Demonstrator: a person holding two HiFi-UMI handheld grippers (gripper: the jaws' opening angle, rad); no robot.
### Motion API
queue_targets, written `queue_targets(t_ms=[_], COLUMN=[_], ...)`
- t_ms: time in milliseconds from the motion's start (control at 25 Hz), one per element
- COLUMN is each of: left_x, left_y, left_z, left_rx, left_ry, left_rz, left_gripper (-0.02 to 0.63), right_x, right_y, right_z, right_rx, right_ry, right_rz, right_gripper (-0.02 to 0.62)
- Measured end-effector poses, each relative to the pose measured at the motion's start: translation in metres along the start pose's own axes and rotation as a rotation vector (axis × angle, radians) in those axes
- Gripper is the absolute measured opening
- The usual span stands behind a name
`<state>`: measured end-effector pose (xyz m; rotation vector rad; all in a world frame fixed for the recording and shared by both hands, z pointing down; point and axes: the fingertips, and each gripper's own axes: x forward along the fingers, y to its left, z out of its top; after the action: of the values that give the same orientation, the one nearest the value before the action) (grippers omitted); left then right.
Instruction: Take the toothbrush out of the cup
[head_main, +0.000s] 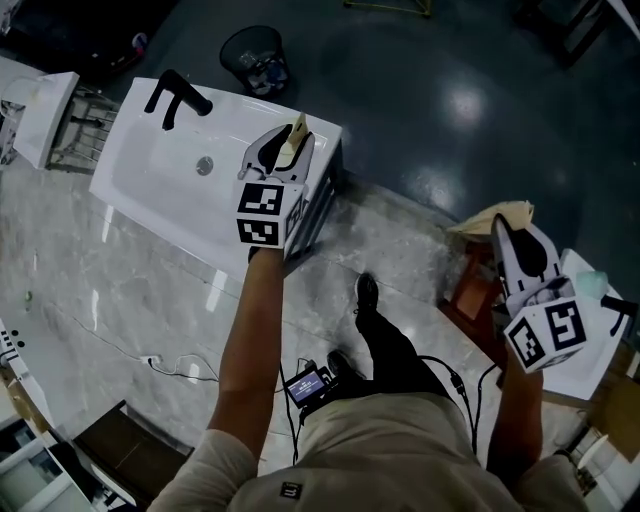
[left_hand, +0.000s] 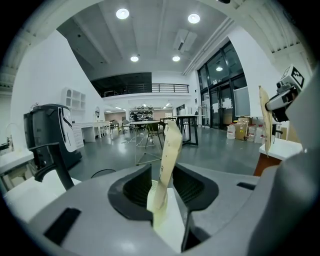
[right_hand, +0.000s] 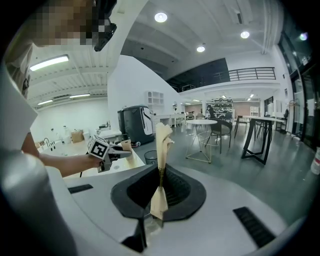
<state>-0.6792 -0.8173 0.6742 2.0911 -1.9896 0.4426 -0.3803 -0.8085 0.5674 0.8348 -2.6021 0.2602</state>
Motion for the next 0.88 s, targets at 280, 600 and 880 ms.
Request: queue_targets(t_ms=[280, 600, 880], left_x=[-0.006, -0.047, -0.105], left_y=[0.007, 0.003, -0.004], left_z=[0.004, 0.047, 0.085], left_rx=[0.003, 0.042, 0.08], left_ry=[-0.027, -0.102, -0.168], left_rz=[0.05, 0.074, 0.101], left_gripper=[0.035, 0.031, 0.029], right_x=[0.002, -0.022, -0.057], right_y=[-0.001, 0.017, 0.039], right_z=[-0.007, 0.009, 0.025], right_rx=[0.013, 0.007, -0.017], right_ry=[0.007, -0.039, -0.106], right_rz=[0.007, 0.012, 0.02], right_gripper=[0.023, 0.023, 0.023])
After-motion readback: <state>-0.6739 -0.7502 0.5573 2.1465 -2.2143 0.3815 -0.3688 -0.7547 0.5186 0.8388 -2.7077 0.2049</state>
